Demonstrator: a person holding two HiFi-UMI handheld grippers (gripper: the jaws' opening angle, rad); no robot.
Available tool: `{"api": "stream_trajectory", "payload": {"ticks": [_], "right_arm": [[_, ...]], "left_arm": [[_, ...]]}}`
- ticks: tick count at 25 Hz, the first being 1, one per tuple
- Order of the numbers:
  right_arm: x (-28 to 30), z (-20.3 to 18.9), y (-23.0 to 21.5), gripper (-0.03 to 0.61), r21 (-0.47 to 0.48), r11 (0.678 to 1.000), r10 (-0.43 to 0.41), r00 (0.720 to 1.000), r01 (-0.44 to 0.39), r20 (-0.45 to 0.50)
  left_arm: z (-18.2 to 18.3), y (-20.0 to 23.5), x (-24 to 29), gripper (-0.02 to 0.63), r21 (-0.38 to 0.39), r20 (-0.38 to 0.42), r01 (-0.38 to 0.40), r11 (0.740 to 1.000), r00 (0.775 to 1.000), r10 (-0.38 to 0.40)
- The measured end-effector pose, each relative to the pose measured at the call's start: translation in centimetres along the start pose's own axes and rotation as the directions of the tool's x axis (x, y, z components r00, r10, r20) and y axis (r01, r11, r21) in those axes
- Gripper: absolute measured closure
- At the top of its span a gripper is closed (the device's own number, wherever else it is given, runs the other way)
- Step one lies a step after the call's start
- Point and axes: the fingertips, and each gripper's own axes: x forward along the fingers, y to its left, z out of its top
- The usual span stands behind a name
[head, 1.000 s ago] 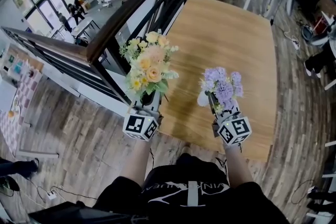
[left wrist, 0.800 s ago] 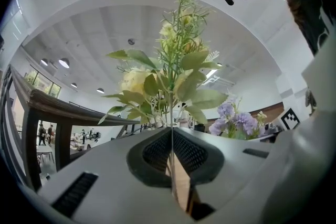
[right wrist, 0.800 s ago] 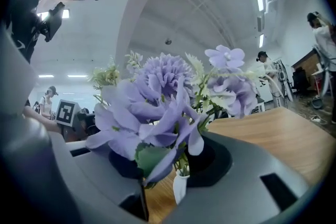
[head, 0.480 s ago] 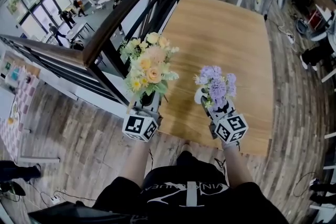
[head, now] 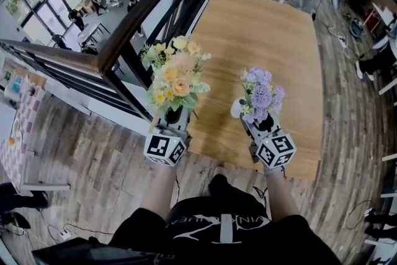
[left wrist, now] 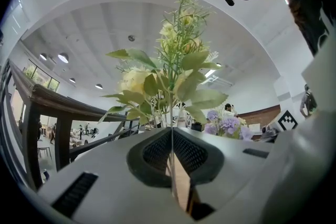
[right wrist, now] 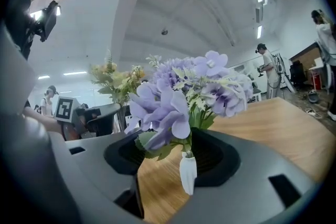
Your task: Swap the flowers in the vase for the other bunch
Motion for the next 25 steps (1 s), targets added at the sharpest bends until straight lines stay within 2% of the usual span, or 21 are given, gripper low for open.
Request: {"api": "stream_trajectory", "payload": {"ticks": [25], "right_arm": [[-2.6, -0.6, 3.2, 0.35, 0.02, 0.999, -0.028, 1.0, 0.027, 0.001]], "left_arm": [[0.8, -1.1, -3.2, 0.6, -0.01, 0.01, 0.036, 0.999, 0.999, -0.036]]}}
